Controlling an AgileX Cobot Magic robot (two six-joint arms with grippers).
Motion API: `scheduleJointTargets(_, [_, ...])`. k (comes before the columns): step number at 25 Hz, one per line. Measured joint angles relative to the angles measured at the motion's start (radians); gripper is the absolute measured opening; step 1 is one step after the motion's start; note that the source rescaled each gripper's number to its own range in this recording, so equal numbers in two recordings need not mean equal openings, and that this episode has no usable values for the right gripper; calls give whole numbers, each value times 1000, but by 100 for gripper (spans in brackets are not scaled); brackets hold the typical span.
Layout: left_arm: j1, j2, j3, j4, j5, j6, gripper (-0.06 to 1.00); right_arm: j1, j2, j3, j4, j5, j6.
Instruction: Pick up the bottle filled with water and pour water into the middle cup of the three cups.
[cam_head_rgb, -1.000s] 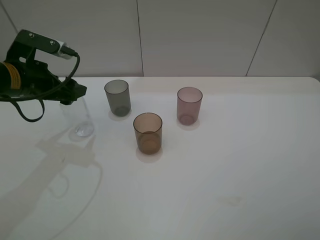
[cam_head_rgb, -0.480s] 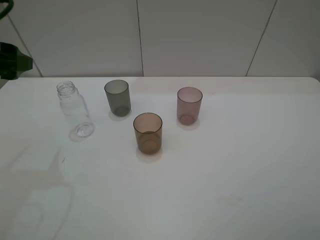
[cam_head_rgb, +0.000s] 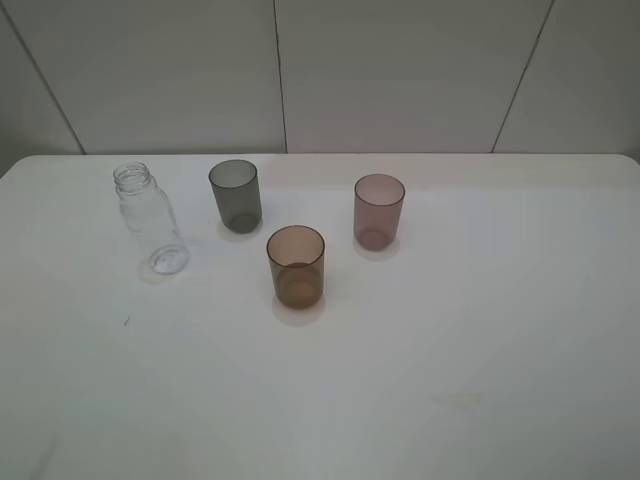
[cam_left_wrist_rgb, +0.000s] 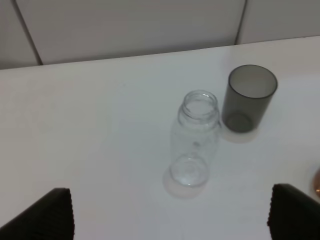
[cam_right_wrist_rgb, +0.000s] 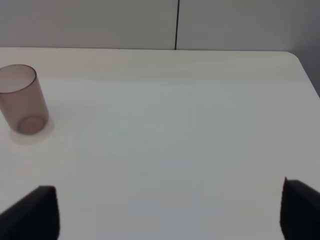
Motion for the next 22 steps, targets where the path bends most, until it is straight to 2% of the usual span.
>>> scheduleJointTargets(6, [0,-165,0,-85,272,58,100,0,0,0,0,0,0])
scheduleJointTargets(9, [0,-233,0,-90,347,99,100,0,0,0,0,0,0])
scheduleJointTargets(15, [0,-377,52,-89,378,173,100,0,0,0,0,0,0])
scheduleJointTargets(22, [0,-461,127,-87,353,179,100,0,0,0,0,0,0])
